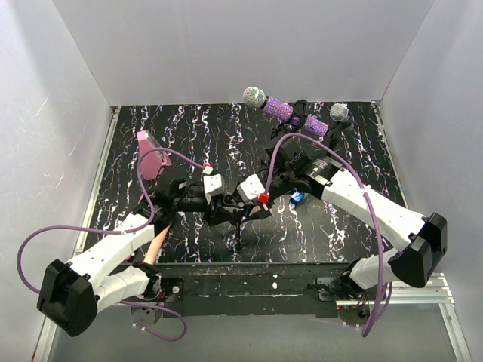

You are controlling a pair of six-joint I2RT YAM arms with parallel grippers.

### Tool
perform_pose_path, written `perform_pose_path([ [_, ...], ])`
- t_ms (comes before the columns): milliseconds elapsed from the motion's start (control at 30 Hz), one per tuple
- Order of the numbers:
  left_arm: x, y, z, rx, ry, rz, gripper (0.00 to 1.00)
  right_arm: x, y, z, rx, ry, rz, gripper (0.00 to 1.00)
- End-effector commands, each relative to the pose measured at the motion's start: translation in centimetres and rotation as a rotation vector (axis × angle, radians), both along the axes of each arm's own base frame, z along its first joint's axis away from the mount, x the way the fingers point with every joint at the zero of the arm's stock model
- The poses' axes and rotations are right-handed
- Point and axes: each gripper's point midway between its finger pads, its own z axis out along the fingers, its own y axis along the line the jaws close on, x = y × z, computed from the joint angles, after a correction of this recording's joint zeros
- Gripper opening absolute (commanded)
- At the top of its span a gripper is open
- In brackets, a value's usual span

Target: Remove the microphone from the stand

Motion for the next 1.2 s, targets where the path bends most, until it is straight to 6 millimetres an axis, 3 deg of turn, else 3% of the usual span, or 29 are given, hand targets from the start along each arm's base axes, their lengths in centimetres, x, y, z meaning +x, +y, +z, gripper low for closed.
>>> perform_pose_path([
  [0,0.4,-0.6,1.5,-0.053,0.013,0.033,0.44,1.5,0.7,0.2,0.036,-0.103,-0.028,0.31],
  [300,0.0,-0.7,0.9,-0.033,0.082,0.031,0.0,1.9,0.7,0.1,0.029,-0.108,-0.045,0.31],
  [700,-0.3,0.0,1.2,-0.049,0.618,0.152,0.0,2.6,-0.1,0.8,0.036,-0.211,-0.069,0.31],
  [1033,-1.5,-0.2,3.0,-0.08,0.82,0.096,0.0,3.2,0.1,0.8,0.053,-0.218,-0.111,0.29],
  [1167,-2.1,-0.5,2.3,-0.013,1.041,0.064,0.0,3.4,0.2,1.2,0.058,-0.207,-0.136,0.28],
])
